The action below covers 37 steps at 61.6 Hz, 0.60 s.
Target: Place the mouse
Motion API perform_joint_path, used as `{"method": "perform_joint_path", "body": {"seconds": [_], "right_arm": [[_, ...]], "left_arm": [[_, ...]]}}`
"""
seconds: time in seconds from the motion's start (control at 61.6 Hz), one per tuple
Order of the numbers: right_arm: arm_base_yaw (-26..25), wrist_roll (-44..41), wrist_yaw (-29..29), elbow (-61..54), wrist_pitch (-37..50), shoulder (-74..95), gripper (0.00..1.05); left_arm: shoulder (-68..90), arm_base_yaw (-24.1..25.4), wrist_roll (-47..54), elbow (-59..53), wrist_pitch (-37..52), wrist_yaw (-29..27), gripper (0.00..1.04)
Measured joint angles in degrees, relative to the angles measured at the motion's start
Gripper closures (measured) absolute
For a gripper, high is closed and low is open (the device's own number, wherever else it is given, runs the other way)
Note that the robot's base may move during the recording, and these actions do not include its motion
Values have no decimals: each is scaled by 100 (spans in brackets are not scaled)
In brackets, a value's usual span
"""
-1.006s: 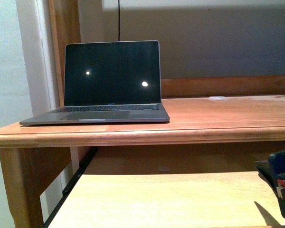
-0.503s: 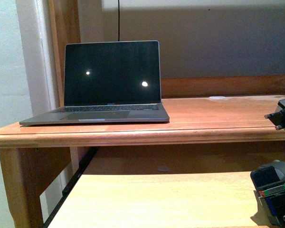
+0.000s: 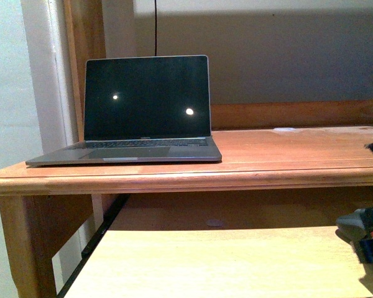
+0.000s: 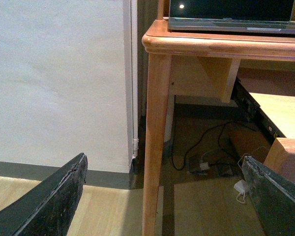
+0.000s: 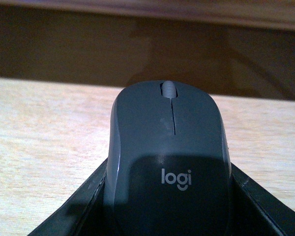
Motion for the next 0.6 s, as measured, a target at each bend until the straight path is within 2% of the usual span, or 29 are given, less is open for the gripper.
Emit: {"method": "perform_joint_path", "body": {"seconds": [0.146, 0.276, 0.422, 0.6], "right_arm": [[-354, 79, -234, 487, -411, -378, 49], [-332, 79, -243, 1036, -645, -313, 49], [42, 96, -24, 1895, -789, 149, 49], [728, 66, 592, 3027, -898, 1191, 49]], "left_arm": [[0, 0, 0, 0, 0, 0, 8], [0, 0, 0, 0, 0, 0, 8], [0, 0, 0, 0, 0, 0, 8], [0, 0, 0, 0, 0, 0, 8]]}}
